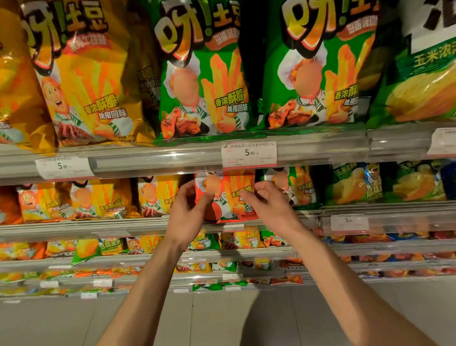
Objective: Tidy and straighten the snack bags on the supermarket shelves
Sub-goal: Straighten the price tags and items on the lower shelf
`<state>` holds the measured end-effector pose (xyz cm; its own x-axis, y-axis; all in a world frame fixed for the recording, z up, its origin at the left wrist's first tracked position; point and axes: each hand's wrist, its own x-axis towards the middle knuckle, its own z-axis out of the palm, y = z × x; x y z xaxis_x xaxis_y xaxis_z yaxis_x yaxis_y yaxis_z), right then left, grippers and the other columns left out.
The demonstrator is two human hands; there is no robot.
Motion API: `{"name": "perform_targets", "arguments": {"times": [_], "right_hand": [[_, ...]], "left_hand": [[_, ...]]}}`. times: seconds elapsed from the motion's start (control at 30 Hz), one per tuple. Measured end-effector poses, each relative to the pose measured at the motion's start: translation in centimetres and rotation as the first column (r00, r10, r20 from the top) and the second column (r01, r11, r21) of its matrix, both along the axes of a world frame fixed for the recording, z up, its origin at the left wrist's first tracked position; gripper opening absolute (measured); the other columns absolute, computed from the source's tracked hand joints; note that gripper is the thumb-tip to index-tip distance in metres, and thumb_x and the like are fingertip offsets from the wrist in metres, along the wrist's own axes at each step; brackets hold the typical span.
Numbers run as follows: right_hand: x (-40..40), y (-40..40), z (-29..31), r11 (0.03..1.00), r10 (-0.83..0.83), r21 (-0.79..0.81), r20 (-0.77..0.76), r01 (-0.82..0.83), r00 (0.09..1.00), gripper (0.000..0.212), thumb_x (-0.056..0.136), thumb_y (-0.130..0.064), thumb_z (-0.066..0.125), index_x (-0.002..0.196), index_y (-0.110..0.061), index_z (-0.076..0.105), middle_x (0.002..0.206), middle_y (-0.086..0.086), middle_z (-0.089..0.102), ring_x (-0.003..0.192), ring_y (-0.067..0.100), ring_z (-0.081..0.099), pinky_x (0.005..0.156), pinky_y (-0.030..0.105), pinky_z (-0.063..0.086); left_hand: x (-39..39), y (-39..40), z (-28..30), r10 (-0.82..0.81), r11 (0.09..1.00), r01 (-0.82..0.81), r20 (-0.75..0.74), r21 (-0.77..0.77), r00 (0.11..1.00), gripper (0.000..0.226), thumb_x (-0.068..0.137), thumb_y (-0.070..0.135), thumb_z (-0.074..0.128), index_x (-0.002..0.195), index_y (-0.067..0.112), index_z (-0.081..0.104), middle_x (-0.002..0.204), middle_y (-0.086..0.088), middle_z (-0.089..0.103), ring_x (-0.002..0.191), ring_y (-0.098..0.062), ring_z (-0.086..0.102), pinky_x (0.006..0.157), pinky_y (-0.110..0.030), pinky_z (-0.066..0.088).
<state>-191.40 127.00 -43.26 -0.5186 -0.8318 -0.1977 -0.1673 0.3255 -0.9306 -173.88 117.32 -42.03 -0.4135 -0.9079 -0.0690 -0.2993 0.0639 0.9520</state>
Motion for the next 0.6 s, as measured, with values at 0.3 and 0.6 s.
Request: {"name": "perform_targets", "arguments": {"times": [0.3, 0.6], "right_hand": [[-0.5, 1.9, 0.2, 0.995, 0.095, 0.004, 0.189, -0.098, 0.977, 0.054, 0.086, -0.057, 0.073, 0.133, -0.041, 0.050, 0.133, -0.011, 0.046, 0.129, 0.014, 0.050, 0.109, 0.042, 0.045], [0.4, 2.2, 0.9, 0.990, 0.133, -0.084, 0.255, -0.115, 0.958, 0.049, 0.077, -0.057, 0.078, 0.121, -0.037, 0.067, 0.116, -0.015, 0.075, 0.113, 0.007, 0.069, 0.106, 0.042, 0.051]], "left_hand": [[-0.7, 0.2, -0.3, 0.005, 0.996, 0.002, -0.086, 0.085, 0.996, 0.024, 0.103, 0.032, 0.055, 0.121, 0.016, 0.053, 0.102, 0.004, 0.060, 0.089, -0.013, 0.058, 0.072, -0.023, 0.043], [1.5, 3.0, 0.1, -0.069, 0.983, 0.088, -0.115, 0.164, 0.991, 0.031, 0.100, 0.018, 0.060, 0.128, 0.026, 0.050, 0.102, 0.007, 0.065, 0.078, -0.001, 0.065, 0.062, -0.011, 0.047]]}}
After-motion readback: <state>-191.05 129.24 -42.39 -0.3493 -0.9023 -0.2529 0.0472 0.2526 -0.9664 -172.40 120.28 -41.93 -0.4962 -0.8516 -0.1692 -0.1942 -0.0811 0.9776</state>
